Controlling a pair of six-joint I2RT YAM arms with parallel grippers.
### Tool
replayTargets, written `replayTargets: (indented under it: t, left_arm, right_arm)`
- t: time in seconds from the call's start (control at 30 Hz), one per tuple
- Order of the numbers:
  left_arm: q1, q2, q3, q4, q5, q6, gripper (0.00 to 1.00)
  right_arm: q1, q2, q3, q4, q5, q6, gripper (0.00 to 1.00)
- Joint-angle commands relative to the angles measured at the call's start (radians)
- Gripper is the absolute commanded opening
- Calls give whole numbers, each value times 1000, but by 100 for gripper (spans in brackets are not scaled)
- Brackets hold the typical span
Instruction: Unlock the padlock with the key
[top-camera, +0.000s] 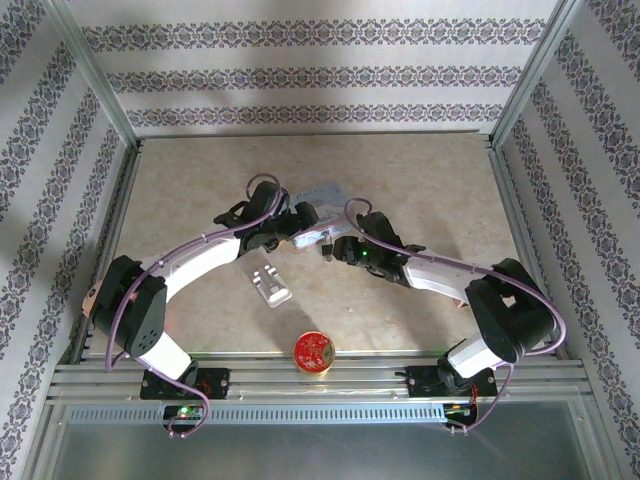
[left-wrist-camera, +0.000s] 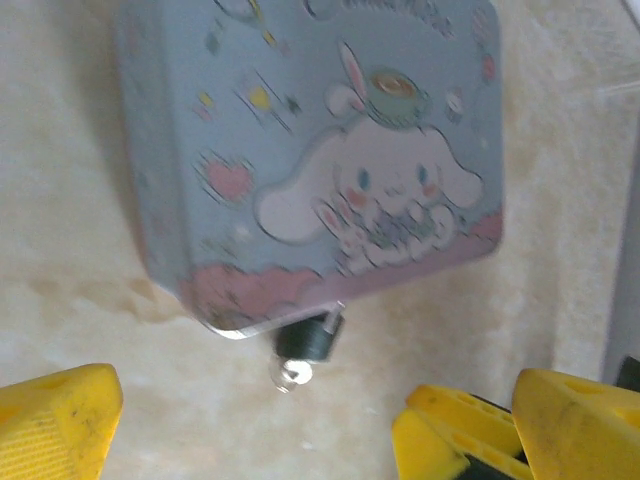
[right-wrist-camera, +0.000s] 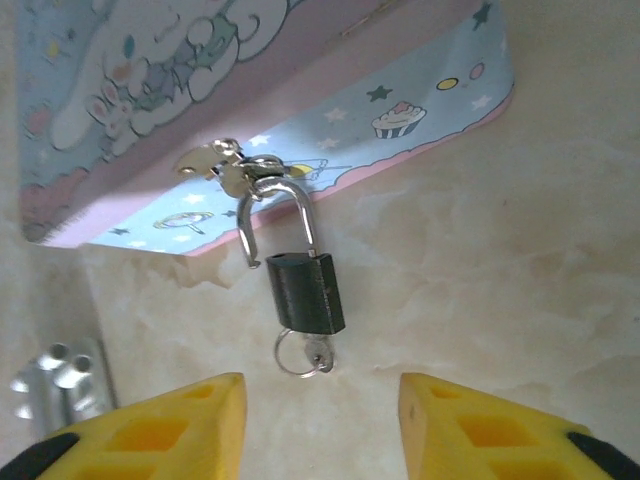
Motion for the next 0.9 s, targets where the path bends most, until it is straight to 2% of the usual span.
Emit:
replayTargets:
  t: [0.0, 0.23, 0.53, 0.73, 0.87]
  left_arm:
    - [53, 59, 66, -115, -57, 121, 99]
    - [95, 175, 159, -168, -78, 206, 99]
    - [122, 223, 180, -169, -87, 223, 99]
    - [129, 241, 176, -149, -63, 213, 99]
    - [132, 243, 171, -145, -58, 210, 99]
  right_arm:
    - [35, 55, 69, -85, 89, -75, 50]
    - [97, 183, 215, -206, 196, -134, 60]
    - [121, 315, 345, -272, 253, -149, 60]
    - [130, 379, 403, -315, 289, -164, 57]
    - [132, 372, 395, -324, 295, -151, 47]
